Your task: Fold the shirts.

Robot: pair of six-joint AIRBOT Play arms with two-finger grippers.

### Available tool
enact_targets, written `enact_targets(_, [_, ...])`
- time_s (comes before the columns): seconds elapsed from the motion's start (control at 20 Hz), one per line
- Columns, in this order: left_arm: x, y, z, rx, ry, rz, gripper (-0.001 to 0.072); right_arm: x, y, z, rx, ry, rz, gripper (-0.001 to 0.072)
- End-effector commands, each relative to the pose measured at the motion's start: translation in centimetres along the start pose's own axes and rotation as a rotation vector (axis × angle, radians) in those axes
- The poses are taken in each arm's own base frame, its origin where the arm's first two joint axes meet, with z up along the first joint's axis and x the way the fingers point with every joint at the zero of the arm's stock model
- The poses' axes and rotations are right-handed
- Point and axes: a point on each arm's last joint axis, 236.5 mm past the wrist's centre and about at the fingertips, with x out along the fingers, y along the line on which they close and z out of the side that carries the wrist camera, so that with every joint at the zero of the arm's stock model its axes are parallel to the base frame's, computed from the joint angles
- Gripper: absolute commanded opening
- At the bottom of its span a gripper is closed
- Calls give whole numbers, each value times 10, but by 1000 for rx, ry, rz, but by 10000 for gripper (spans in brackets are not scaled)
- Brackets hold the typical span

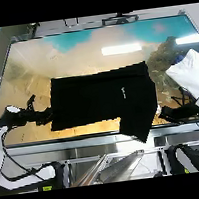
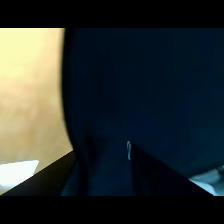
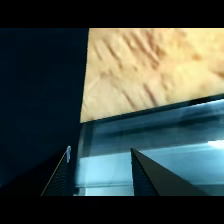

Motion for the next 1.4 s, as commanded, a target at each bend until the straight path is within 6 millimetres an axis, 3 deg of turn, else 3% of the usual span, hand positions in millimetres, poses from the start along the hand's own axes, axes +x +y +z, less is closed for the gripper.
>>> enact_targets(0.0, [7,-37,-1,50,42,-193,348,23,9,8,12,-26,76,436])
enact_targets(0.05, [7,-39,0,51,58,-207,260,30,6,10,30,-11,71,436])
enact_targets(0.1, [6,-41,1,57,65,-219,84,38,5,9,45,18,77,437])
enact_targets(0.15, [5,-42,3,61,67,-222,21,46,8,7,44,45,102,437])
enact_targets(0.35, [-4,-47,11,85,59,-229,16,66,37,6,24,112,265,434])
enact_targets(0.4, [-7,-49,13,93,59,-232,15,69,41,6,11,118,292,399])
enact_targets(0.45, [-9,-51,15,94,57,-235,16,70,46,7,-6,115,322,242])
enact_targets(0.5, [-11,-52,17,93,56,-236,16,68,54,9,-16,105,360,135])
enact_targets(0.55, [-13,-54,18,96,57,-238,16,63,65,13,-37,91,407,34])
enact_targets(0.6, [-16,-56,18,103,64,-243,16,54,77,17,-73,81,453,21])
enact_targets(0.8, [-36,-64,17,124,93,-279,14,1,99,51,-190,-6,516,20])
enact_targets(0.95, [-59,-54,22,73,79,-306,16,-37,88,95,-180,-145,513,21])
enact_targets(1.05, [-66,-49,22,44,76,-320,17,-50,90,109,-173,-193,536,21])
enact_targets(1.15, [-68,-56,25,42,65,-350,18,-65,115,122,-208,-255,638,20])
enact_targets(1.35, [-81,-74,70,141,-75,-301,23,-90,150,180,-245,-395,715,20])
